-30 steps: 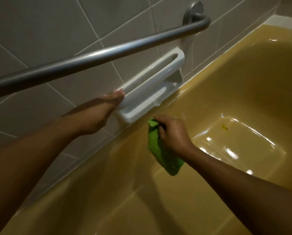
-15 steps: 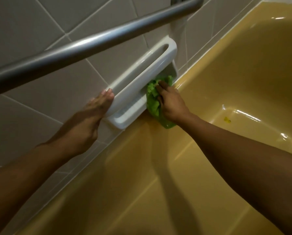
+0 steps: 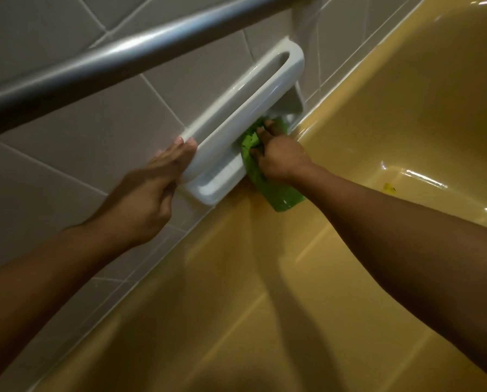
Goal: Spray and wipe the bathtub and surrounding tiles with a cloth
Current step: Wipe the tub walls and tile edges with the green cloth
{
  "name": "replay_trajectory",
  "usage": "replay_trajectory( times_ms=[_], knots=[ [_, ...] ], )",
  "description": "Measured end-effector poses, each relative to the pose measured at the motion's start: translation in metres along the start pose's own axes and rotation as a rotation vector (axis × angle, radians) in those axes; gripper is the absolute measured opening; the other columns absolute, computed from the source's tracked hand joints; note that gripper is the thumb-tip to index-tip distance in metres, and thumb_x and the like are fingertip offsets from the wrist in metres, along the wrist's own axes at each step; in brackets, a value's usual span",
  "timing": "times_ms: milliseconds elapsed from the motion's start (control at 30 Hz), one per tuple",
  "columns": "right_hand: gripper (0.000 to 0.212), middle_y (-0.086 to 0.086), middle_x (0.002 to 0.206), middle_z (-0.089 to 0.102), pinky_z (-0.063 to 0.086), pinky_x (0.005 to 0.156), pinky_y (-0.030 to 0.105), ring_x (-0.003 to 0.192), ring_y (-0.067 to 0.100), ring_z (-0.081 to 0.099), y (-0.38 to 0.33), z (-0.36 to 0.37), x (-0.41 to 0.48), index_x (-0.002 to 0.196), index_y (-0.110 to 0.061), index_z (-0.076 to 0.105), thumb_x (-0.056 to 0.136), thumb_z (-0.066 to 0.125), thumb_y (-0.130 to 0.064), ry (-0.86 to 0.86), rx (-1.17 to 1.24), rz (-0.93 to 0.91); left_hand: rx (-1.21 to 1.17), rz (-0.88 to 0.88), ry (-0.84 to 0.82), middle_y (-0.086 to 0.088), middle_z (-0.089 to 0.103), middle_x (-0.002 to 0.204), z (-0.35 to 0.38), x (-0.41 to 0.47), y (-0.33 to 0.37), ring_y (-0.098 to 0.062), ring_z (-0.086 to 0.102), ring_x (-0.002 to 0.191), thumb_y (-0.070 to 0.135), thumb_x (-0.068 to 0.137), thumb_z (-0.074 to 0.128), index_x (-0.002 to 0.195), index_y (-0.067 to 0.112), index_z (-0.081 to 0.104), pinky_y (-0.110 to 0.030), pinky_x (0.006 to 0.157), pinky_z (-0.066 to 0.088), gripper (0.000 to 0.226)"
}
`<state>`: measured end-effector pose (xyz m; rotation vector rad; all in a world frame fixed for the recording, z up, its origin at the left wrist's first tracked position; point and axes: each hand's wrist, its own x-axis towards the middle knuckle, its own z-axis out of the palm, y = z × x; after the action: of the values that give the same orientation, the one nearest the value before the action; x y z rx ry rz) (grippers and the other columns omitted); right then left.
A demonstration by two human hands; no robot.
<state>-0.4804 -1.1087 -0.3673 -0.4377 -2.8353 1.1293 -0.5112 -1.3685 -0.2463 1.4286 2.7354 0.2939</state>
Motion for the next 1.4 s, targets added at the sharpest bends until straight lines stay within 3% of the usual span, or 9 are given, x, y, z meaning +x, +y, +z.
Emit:
replay_trajectory(
  times_ms=[167,300,433,667,767,867,1067,1200,1400],
  knots=[
    [0.048,0.007,0.164,0.028,0.042,0.106,0.04,0.134,0.034,0.049,-0.048,0.041,-0.029,0.152,-0.02,0.042,0.106,0.039,-0.036,-0.104,-0.035,-0.109,0.023,0.056,0.026,-0.004,0.034,0.163,-0.001,0.002,0.003,-0.018,0.029,0.152,0.004,0.096,0.038,0.159,0.019,0.035,-0.023,0.125,0.018,0.064],
    [0.038,0.005,0.155,0.045,0.044,0.106,0.039,0.131,0.032,0.052,-0.07,0.066,-0.046,0.139,-0.018,0.058,0.103,0.047,-0.026,-0.087,0.115,-0.176,0.017,0.044,0.035,-0.004,0.034,0.163,0.001,0.001,0.007,-0.017,0.027,0.153,0.009,0.092,0.04,0.159,0.017,0.034,-0.029,0.127,0.019,0.068],
    [0.029,0.009,0.129,0.066,0.044,0.092,0.033,0.115,0.028,0.06,-0.047,0.042,-0.057,0.125,-0.014,0.068,0.103,0.052,-0.022,-0.125,0.226,-0.243,0.003,0.039,0.046,-0.006,0.035,0.163,0.003,0.0,0.007,-0.018,0.028,0.153,0.008,0.092,0.04,0.159,0.018,0.035,-0.028,0.127,0.018,0.068],
    [0.026,0.004,0.113,0.061,0.048,0.086,0.037,0.104,0.026,0.059,0.003,-0.017,-0.011,0.125,-0.023,0.063,0.105,0.046,-0.022,0.296,0.217,0.129,0.014,0.019,0.062,0.0,0.032,0.164,0.004,0.001,0.012,-0.015,0.024,0.154,-0.012,0.093,0.047,0.159,0.018,0.035,-0.027,0.127,0.015,0.074],
    [0.026,0.005,0.119,0.063,0.054,0.091,0.044,0.106,0.029,0.061,0.004,-0.018,0.009,0.128,-0.029,0.06,0.102,0.053,-0.027,0.215,0.15,0.191,0.009,0.004,0.059,0.002,0.031,0.164,0.004,0.001,0.012,-0.012,0.023,0.154,-0.011,0.094,0.047,0.159,0.02,0.035,-0.023,0.126,0.014,0.072],
    [0.028,0.004,0.114,0.064,0.044,0.076,0.03,0.098,0.027,0.062,-0.009,-0.001,0.006,0.125,-0.024,0.061,0.097,0.059,-0.023,0.119,0.038,0.142,-0.002,0.006,0.075,0.002,0.031,0.165,0.007,0.001,0.011,-0.011,0.022,0.154,-0.006,0.097,0.045,0.159,0.02,0.034,-0.026,0.127,0.014,0.068],
    [0.045,0.005,0.141,0.059,0.052,0.096,0.043,0.118,0.031,0.061,-0.05,0.058,-0.044,0.135,-0.03,0.059,0.095,0.039,-0.039,-0.168,0.049,-0.231,0.005,0.036,0.155,-0.001,0.033,0.164,0.018,0.002,0.011,-0.016,0.024,0.154,-0.002,0.096,0.046,0.158,0.014,0.036,-0.031,0.128,0.015,0.065],
    [0.028,0.002,0.128,0.067,0.045,0.087,0.03,0.111,0.025,0.061,-0.04,0.053,-0.063,0.125,-0.021,0.067,0.102,0.05,-0.023,0.023,0.273,-0.253,0.024,0.052,0.179,-0.006,0.035,0.163,0.022,0.001,0.01,-0.018,0.027,0.153,0.004,0.095,0.041,0.157,0.009,0.037,-0.03,0.127,0.014,0.062],
    [0.03,-0.005,0.112,0.067,0.051,0.081,0.023,0.096,0.01,0.062,0.019,-0.022,-0.056,0.128,-0.025,0.066,0.104,0.05,-0.018,0.533,0.671,0.08,0.052,0.006,0.14,0.004,0.027,0.166,0.021,-0.001,0.014,-0.004,0.015,0.155,0.01,0.1,0.037,0.161,0.018,0.028,-0.026,0.127,0.011,0.062]
  ],
)
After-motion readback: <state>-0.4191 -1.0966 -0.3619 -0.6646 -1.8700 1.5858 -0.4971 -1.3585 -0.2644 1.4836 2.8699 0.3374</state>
